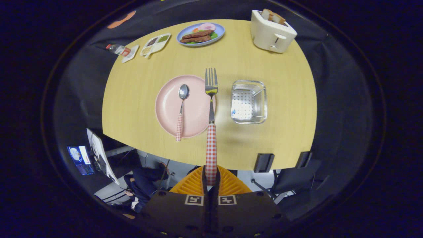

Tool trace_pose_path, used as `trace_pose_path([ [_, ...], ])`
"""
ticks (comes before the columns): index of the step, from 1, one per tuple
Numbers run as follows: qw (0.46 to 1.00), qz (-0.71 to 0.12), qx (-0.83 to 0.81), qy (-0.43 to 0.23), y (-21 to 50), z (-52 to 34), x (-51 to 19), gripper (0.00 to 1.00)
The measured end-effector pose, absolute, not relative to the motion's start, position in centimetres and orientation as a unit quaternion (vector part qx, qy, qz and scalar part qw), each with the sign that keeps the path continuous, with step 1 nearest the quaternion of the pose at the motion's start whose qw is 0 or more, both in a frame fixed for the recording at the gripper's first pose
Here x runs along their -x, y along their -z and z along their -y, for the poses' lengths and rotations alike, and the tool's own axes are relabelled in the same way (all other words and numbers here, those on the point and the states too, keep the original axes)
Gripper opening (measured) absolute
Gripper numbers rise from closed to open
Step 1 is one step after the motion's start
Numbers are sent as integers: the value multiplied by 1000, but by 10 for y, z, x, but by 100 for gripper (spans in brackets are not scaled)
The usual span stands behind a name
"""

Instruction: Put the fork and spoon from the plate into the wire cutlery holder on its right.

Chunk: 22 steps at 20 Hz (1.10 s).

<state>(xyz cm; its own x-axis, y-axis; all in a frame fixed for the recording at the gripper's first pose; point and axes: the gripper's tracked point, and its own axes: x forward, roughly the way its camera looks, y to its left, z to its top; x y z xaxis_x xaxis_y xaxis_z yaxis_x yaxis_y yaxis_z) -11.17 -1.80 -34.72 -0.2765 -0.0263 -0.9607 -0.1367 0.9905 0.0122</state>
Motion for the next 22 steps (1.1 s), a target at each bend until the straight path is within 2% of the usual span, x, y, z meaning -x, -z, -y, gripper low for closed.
trace_pose_path([
  [6, 546, -836, 53, 3, 328, 64, 112, 2],
  [12, 471, -881, 39, -12, 346, 65, 123, 2],
  [22, 409, -911, 48, 3, 378, 72, 94, 2],
])
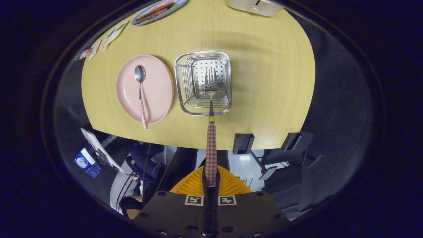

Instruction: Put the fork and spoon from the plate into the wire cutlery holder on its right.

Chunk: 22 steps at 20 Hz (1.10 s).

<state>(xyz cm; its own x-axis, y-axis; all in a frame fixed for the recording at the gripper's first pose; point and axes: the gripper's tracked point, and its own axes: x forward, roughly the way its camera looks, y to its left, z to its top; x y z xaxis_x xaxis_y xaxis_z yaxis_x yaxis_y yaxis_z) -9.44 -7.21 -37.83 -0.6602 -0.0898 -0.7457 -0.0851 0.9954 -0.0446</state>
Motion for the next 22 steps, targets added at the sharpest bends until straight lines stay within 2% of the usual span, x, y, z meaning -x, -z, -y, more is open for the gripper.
trace_pose_path([
  [8, 391, -920, 24, 14, 388, 68, 89, 4],
  [15, 415, -910, 10, 17, 386, 66, 81, 13],
  [22, 453, -891, -11, 26, 386, 63, 70, 35],
])
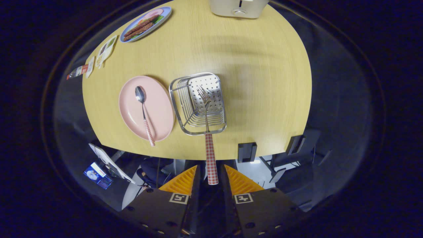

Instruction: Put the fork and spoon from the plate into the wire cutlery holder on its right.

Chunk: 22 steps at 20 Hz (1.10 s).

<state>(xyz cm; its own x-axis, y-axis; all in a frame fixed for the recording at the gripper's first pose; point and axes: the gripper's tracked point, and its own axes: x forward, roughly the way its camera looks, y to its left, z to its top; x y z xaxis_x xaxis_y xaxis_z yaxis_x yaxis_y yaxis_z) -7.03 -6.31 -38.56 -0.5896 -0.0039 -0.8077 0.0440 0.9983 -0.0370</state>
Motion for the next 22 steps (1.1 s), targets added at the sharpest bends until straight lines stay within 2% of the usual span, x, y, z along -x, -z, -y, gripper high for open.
trace_pose_path([
  [3, 464, -885, -23, 22, 382, 58, 68, 45],
  [6, 490, -871, -17, 19, 387, 61, 64, 45],
  [9, 493, -869, -32, 20, 378, 62, 68, 45],
  [13, 521, -852, -40, 16, 366, 62, 67, 67],
  [14, 526, -850, -34, 16, 364, 63, 71, 77],
  [15, 528, -849, -34, 12, 364, 62, 74, 81],
  [22, 501, -864, -37, 21, 404, 62, 106, 83],
])
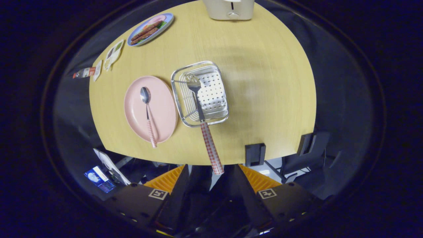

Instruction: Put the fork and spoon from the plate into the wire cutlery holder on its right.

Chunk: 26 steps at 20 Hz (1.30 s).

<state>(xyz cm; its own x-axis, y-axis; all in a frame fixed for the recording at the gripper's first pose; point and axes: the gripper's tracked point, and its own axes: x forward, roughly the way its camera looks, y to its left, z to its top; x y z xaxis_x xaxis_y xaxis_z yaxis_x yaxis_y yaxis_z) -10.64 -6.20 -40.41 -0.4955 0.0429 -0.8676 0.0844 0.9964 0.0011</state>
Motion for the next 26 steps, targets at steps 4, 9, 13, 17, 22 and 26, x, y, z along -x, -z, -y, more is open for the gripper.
trace_pose_path([
  [4, 488, -872, -35, 26, 410, 61, 110, 41],
  [9, 484, -874, -25, 29, 393, 59, 99, 14],
  [13, 466, -884, -19, 33, 389, 65, 102, 14],
  [17, 469, -882, -14, 39, 392, 67, 91, 13],
  [22, 468, -883, -4, 34, 380, 73, 91, 14],
  [26, 491, -869, -12, 51, 383, 80, 78, 13],
])
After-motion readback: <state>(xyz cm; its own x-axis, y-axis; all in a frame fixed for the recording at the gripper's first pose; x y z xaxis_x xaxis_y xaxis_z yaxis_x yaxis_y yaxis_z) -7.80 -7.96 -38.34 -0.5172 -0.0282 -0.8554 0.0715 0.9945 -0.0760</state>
